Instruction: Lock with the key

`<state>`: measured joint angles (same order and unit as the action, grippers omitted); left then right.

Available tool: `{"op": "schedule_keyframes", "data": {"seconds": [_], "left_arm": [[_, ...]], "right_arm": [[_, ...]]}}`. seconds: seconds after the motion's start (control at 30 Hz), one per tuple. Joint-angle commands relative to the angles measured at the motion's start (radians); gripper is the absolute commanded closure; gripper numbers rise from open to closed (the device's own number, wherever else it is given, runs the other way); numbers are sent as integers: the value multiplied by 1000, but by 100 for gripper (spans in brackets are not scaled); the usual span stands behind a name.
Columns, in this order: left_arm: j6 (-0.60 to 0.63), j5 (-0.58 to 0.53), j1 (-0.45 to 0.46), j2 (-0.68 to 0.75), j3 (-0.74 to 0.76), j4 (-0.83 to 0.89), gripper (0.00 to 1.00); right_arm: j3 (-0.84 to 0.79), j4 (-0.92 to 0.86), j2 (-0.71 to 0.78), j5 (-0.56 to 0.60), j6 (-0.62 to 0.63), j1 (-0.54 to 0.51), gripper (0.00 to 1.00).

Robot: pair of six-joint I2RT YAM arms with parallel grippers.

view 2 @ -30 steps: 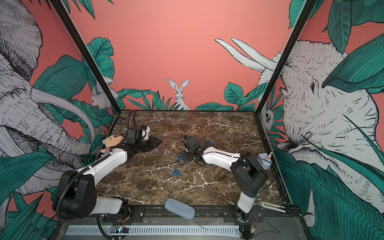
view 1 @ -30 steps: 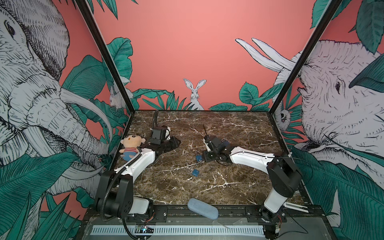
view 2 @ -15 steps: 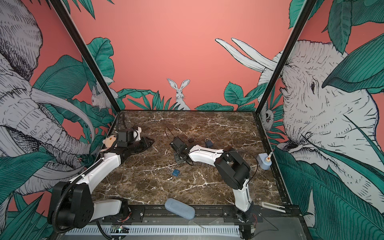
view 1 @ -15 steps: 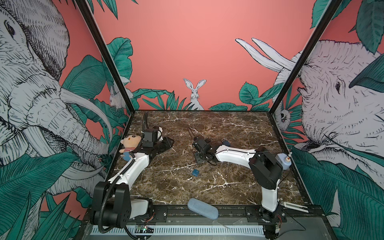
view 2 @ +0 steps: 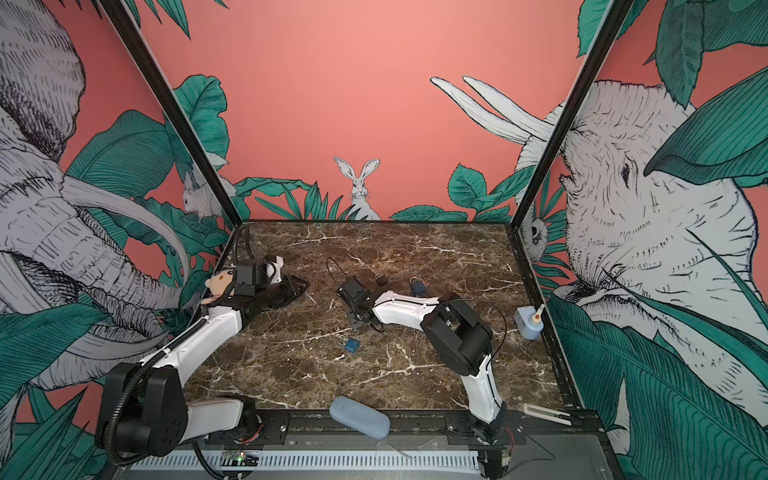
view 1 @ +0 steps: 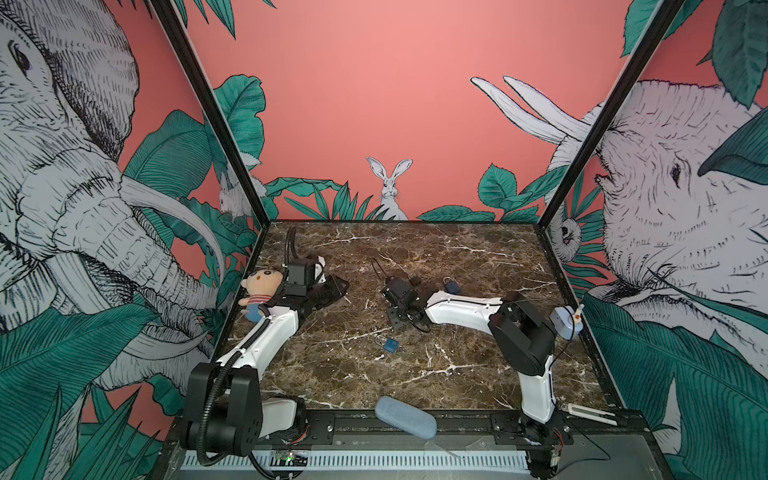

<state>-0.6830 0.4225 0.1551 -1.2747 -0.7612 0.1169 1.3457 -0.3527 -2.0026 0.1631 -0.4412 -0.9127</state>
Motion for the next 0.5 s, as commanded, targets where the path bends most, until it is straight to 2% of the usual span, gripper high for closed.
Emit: {"op": "schedule_keyframes", "data": {"seconds": [0.0,0.2,0.47], "left_arm": [[-11,8,-5,13,20,-24,70],[-26,17,-5,5,29,-43,70],[-30,16,-6,6,25,-43,70]], "right_arm": [[21,-12,-28,1,-5,-7,58],[18,-15,-31,-6,-6,-6,55],[14,-14,-44,-15,-3,-8,62]]}}
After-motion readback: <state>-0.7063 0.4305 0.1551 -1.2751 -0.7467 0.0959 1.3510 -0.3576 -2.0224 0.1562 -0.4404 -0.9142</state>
